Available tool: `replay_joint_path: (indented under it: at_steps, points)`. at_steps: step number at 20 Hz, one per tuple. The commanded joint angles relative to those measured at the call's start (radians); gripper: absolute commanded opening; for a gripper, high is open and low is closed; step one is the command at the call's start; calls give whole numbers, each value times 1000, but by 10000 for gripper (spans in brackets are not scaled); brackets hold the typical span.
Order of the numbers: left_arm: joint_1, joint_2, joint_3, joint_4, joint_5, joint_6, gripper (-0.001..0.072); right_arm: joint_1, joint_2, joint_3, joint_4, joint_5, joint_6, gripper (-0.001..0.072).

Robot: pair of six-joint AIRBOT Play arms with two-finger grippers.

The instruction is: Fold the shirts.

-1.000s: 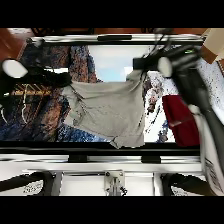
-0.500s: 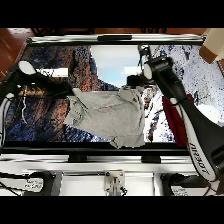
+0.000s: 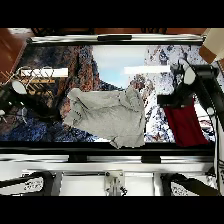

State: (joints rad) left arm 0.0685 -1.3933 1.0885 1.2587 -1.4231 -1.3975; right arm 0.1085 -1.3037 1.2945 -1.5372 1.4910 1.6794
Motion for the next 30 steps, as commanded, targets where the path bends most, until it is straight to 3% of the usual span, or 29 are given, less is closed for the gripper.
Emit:
replay_joint_path:
  at_steps: [1,4,6,10,11,12,13,15,20,21,22,23,25,27,30]
  points:
    - [-39,8,-163,-39,223,25,588,-30,81,-174,89,8,2,507]
    - [-40,-21,-163,-82,307,36,588,-30,100,-247,93,6,33,507]
    - [-40,-43,-163,-82,335,36,588,-30,100,-302,147,-15,35,661]
    - [-40,-78,-161,-113,354,51,584,-29,99,-416,298,-102,8,661]
    - [-40,-82,-161,-131,364,53,531,-29,99,-440,326,-129,8,661]
    - [-40,-82,-161,-144,370,55,298,-29,99,-465,348,-157,8,661]
    - [-40,-81,-160,-154,373,62,153,-28,99,-491,370,-188,7,661]
    - [-40,-80,-146,-159,365,82,34,-7,99,-539,395,-259,4,661]
    - [-40,-34,-117,-159,360,81,32,135,93,-616,412,-474,51,659]
    - [-40,-18,-117,-159,357,81,32,147,85,-615,409,-500,63,573]
    - [-40,1,-117,-159,357,81,32,150,85,-615,413,-521,63,364]
    - [-39,24,-117,-159,357,82,32,148,94,-615,414,-531,67,106]
    - [-31,94,-113,-160,357,82,32,135,134,-589,409,-518,61,79]
    - [-24,198,-77,-160,357,82,31,129,225,-506,399,-489,-20,78]
    - [-21,406,69,-161,359,80,31,123,421,-254,280,-455,-103,78]
